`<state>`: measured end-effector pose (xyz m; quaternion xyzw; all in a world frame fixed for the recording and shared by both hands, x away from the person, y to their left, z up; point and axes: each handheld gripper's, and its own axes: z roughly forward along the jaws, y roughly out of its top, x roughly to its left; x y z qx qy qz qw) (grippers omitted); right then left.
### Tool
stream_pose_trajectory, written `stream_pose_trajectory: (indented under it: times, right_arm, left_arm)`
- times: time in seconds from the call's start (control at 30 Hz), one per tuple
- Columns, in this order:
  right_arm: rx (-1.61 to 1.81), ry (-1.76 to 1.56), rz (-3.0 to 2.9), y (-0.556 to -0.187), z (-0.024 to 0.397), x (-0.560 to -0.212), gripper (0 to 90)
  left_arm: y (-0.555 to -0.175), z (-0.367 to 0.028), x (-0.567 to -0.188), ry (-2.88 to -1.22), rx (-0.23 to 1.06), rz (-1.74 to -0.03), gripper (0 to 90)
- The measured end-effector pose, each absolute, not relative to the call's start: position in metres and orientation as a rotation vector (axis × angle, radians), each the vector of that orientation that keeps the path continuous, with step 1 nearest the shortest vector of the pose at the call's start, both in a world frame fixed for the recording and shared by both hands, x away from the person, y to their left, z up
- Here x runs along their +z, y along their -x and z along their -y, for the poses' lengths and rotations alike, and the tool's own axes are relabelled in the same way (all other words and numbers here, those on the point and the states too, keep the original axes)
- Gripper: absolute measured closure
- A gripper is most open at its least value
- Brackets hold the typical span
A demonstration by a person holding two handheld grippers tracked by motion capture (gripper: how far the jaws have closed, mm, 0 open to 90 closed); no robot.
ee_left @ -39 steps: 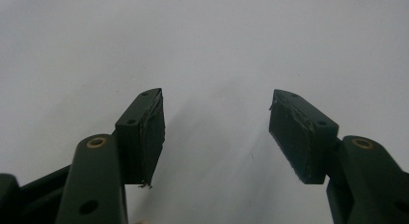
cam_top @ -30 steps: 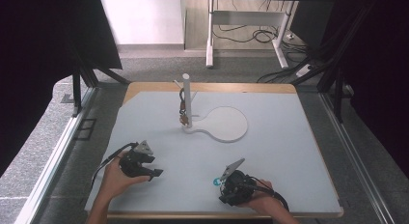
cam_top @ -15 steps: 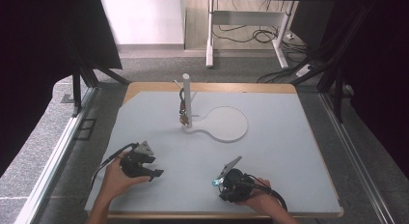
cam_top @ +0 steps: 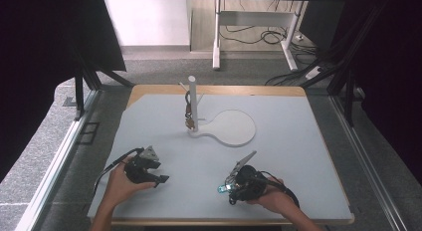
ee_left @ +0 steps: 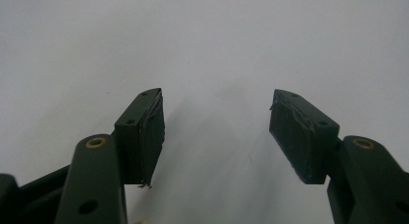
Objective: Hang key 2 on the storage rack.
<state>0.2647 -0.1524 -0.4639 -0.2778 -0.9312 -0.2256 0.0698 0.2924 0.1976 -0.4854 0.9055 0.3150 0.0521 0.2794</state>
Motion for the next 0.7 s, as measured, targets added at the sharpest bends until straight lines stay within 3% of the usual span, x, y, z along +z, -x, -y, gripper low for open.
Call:
stream_pose_trajectory:
  times: [0.7]
  right_arm:
    - [-0.659,0.870,2.740,-0.325,0.169,-0.396,87.2]
  left_arm:
    - [-0.293,-0.208,-0.488,-2.377,0.109,-0.890,37.6]
